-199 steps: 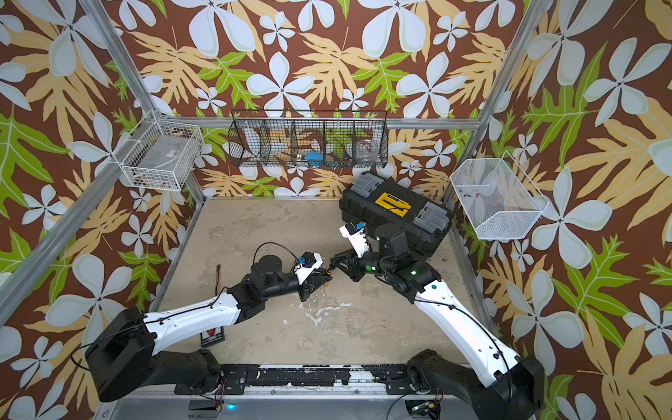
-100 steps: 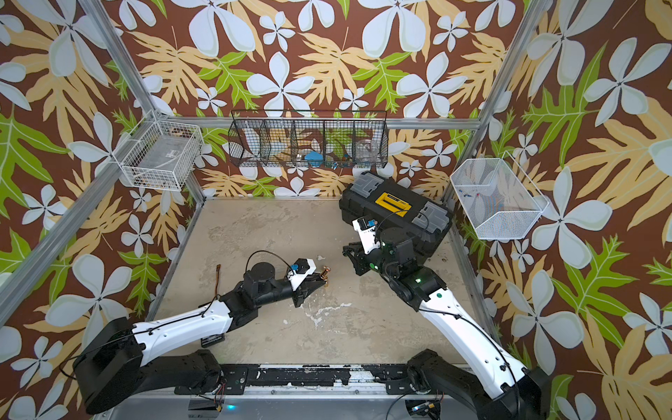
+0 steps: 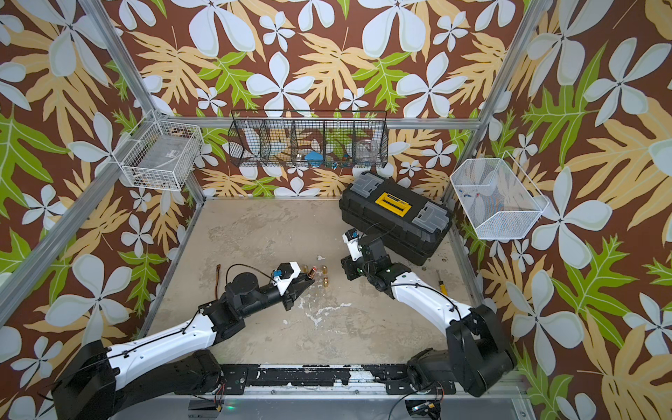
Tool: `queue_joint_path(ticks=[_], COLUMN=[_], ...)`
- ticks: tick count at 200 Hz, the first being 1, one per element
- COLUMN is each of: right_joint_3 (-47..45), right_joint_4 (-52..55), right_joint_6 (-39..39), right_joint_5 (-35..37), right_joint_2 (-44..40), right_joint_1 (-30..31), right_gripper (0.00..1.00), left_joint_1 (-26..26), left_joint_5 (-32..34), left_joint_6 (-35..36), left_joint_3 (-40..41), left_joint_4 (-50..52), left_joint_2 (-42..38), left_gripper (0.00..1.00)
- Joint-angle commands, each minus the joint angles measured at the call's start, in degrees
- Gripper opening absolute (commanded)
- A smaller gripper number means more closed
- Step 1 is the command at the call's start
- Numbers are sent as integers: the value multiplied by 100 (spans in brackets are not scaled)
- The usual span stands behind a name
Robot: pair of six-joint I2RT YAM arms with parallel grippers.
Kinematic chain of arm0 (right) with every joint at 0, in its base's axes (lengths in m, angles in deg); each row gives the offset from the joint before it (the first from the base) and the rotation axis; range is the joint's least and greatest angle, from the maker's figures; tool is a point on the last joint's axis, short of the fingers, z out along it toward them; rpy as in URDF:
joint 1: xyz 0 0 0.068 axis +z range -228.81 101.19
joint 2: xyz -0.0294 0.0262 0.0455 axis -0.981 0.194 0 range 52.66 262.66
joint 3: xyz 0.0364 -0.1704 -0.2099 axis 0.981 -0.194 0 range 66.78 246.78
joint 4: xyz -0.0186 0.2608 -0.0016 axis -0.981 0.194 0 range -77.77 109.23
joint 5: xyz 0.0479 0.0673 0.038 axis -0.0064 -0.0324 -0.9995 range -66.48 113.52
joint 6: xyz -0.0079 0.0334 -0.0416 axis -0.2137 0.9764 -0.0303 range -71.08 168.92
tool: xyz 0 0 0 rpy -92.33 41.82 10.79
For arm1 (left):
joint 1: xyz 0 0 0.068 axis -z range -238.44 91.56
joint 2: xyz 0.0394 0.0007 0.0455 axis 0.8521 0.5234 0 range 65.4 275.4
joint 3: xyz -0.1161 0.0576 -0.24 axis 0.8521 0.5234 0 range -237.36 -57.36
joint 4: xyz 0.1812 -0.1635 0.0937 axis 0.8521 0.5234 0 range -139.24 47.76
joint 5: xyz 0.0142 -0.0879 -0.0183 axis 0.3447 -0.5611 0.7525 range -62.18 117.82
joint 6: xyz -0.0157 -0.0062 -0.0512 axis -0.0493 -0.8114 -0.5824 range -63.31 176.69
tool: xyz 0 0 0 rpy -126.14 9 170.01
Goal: Open the lipstick cap
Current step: Place the cover at the center of the board.
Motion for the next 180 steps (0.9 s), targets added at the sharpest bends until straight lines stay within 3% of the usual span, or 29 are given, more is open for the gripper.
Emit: queue_joint_path(ticks=[1,77,180], right_joint_3=[72,358,349], right_joint_4=[-345,-717,-1173], right_joint_6=[-167,-207,-108], right_joint_5=[159,1154,1232], right_joint_2=[343,1505,1901], right_joint_1=[84,324,333], right_gripper=[19,20,22], left_joint_1=[5,5,5], left_joint_5=[108,188,47], left_joint_6=[-28,-3,-21], left_joint_3=[39,88,44], left_joint_4=[-176,-103,-93], left_joint_2=[-125,-307,-231], left_gripper=[12,12,13])
